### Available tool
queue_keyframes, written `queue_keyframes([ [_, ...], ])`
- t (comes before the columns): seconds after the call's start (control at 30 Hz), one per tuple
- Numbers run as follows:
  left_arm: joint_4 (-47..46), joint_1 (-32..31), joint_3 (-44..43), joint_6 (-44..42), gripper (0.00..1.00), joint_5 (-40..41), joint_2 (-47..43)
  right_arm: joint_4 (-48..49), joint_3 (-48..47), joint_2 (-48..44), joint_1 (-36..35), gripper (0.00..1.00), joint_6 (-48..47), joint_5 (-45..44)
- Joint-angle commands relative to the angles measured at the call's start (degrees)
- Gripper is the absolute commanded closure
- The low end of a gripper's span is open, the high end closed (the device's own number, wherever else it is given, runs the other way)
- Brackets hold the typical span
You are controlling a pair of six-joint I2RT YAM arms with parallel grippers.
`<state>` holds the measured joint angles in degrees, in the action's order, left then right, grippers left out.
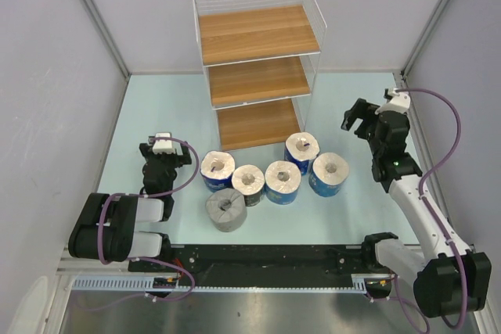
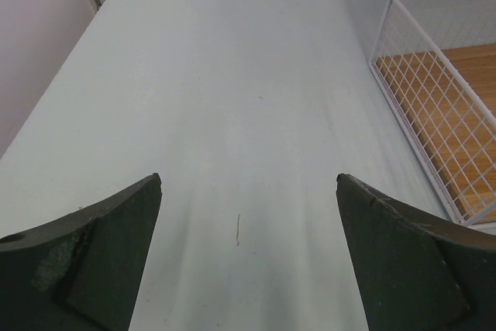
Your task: Place and organize the paper towels onto the shelf
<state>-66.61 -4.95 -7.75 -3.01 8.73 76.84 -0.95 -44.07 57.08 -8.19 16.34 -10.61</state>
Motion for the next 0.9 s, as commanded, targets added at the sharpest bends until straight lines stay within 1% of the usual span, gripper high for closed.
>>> queue_keyframes([
  [0.0, -1.6, 0.5, -1.8, 0.4, 0.0, -1.2, -0.1, -3.0, -1.8, 2.6, -0.9, 0.0, 0.6, 6.5],
  [0.1, -1.6, 0.5, -1.8, 0.4, 0.0, -1.2, 0.0, -3.7, -1.8, 4.9, -2.1, 0.0, -0.3, 9.6],
  [0.37, -1.6, 0.5, -1.8, 0.4, 0.0, -1.2, 0.0, -3.8, -1.8, 9.0, -9.5, 0.0, -0.9, 8.8],
  [0.87, -1.6, 0.5, -1.8, 0.4, 0.0, -1.2, 0.0, -4.4, -1.8, 15.4, -13.7, 0.0, -1.8, 10.1],
])
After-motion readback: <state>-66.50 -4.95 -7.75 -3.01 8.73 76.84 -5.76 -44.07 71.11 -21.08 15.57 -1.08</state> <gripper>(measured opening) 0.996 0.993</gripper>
